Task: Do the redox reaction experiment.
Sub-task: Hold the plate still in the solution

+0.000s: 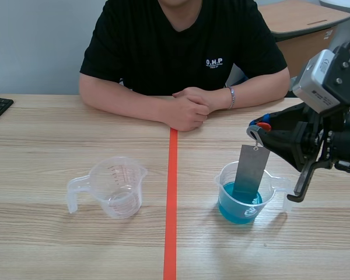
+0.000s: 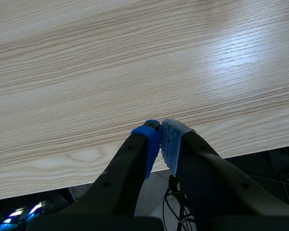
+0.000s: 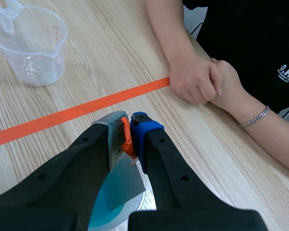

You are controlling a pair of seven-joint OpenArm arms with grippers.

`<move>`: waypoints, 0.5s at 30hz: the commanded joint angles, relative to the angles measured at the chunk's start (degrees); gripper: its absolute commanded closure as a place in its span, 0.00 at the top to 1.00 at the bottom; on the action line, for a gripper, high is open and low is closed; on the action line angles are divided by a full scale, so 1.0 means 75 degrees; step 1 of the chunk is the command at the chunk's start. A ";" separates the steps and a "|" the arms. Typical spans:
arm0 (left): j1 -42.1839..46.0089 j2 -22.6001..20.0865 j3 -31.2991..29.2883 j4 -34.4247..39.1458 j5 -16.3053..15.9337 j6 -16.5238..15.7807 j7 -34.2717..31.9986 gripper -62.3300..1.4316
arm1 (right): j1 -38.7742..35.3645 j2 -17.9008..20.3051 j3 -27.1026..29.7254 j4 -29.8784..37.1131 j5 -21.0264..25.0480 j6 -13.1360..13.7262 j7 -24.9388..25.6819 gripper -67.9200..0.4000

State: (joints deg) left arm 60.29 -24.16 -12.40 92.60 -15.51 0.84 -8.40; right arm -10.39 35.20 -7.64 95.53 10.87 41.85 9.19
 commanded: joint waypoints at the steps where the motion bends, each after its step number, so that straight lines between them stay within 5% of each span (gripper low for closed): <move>1: -0.0003 -0.0044 0.0020 0.0050 -0.0050 -0.0015 -0.0099 0.10 | -0.0035 0.0047 -0.0026 0.0055 -0.0026 0.0117 0.0035 0.03; 15: -0.0003 -0.0044 0.0020 0.0050 -0.0050 -0.0015 -0.0099 0.10 | -0.0052 0.0070 0.0032 0.0140 -0.0023 0.0117 0.0178 0.03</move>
State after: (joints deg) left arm 60.29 -24.16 -12.40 92.60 -15.51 0.84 -8.40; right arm -10.55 35.22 -7.64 95.55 10.48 42.06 10.50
